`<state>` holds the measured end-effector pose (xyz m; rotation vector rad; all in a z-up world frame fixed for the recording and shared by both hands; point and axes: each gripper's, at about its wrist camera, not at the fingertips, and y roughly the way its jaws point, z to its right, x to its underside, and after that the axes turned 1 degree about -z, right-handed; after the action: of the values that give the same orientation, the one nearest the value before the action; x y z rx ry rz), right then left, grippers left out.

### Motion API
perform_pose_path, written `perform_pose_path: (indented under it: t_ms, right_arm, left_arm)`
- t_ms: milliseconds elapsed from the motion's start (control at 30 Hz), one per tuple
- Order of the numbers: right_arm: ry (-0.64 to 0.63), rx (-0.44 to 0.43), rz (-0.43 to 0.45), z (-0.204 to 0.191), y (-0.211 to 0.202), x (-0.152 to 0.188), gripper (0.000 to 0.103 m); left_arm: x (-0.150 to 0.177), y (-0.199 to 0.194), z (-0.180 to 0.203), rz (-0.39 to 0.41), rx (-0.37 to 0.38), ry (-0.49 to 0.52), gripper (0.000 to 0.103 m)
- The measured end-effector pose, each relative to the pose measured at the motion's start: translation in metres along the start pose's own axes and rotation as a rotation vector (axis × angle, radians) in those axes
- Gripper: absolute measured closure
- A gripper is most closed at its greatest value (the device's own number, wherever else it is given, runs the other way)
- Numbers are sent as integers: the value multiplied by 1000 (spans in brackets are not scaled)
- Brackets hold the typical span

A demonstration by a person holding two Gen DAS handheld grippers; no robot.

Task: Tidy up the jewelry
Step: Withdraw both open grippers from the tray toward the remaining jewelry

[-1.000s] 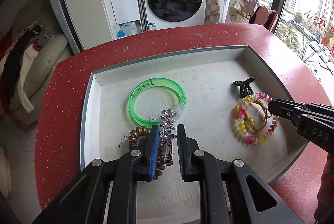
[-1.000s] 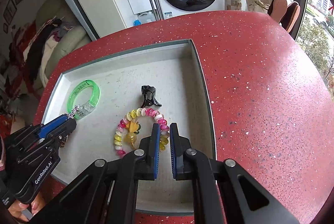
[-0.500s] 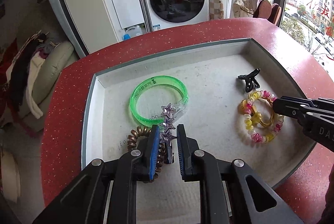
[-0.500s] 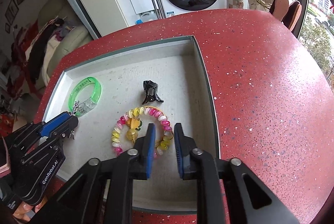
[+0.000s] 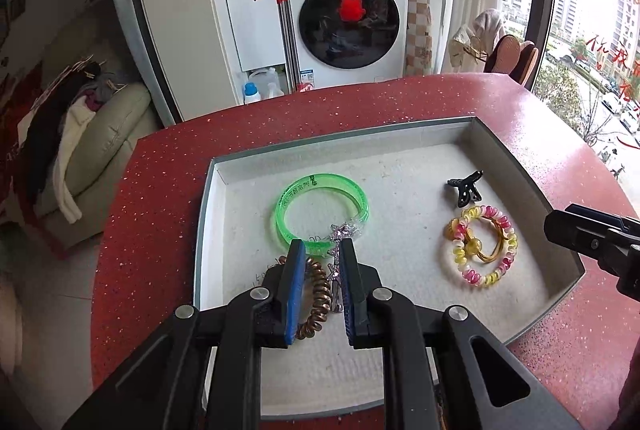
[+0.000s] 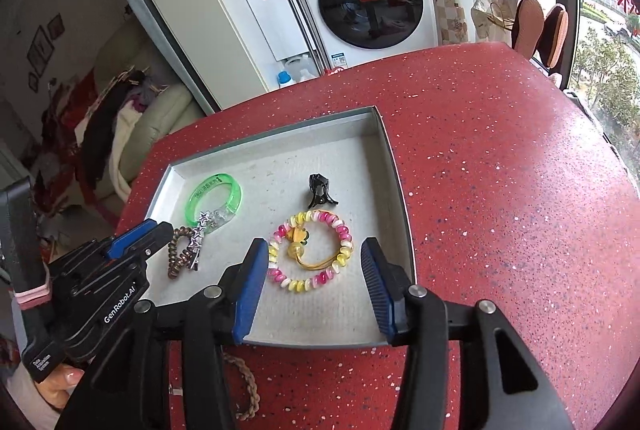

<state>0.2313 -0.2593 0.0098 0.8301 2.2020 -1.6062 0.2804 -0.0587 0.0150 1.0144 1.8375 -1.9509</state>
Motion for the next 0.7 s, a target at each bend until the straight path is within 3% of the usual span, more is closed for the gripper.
perform_pose_path:
  t_ms: [33, 67, 133, 300, 467, 700]
  right_arm:
    - [0, -2, -1, -1, -2, 3, 46]
    - [2, -9, -3, -2, -4, 5, 43]
    - [6, -24, -12, -3, -7, 10, 36]
    - [-11, -37, -5, -9, -21, 26, 21]
    - [-33, -43, 41, -20, -40, 45, 16]
    - [-80, -58, 92, -35, -58, 68, 15]
  left_arm:
    - [0, -3, -1, 4, 0, -7, 11]
    - [1, -9, -4, 20, -5, -21, 0]
    - [5, -25, -7, 83, -18, -35, 0]
    - [18, -49, -16, 94, -14, -31, 0]
    - [39, -69, -28, 109, -27, -26, 0]
    - [72, -76, -42, 30, 46, -65, 0]
